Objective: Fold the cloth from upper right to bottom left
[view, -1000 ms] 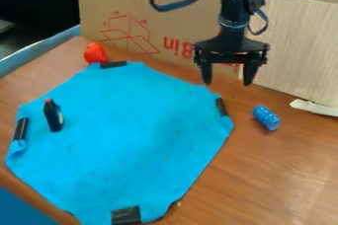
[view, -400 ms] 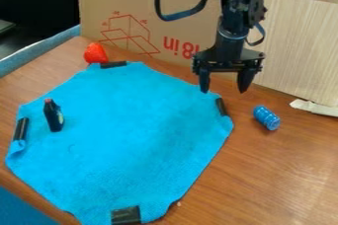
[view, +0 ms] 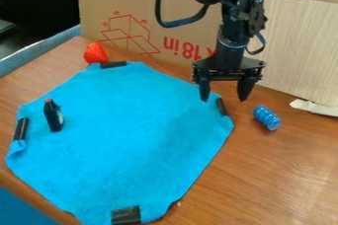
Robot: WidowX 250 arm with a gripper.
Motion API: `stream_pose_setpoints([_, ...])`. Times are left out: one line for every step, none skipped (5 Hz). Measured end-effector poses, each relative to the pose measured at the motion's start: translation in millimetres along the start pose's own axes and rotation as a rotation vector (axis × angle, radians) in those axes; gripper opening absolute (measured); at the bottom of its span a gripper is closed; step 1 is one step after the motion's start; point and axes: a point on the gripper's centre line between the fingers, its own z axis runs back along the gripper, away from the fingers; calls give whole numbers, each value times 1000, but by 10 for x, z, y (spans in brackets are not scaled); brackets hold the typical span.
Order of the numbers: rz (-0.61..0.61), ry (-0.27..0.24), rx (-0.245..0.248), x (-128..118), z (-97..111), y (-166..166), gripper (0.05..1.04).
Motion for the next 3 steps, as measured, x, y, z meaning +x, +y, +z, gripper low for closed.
stream_pose_setpoints([-1, 23, 15, -84, -172, 29, 949])
stream_pose_setpoints([-4, 15, 1, -111, -210, 32, 671])
stream_pose_setpoints([0, 10, -18, -109, -203, 103, 378])
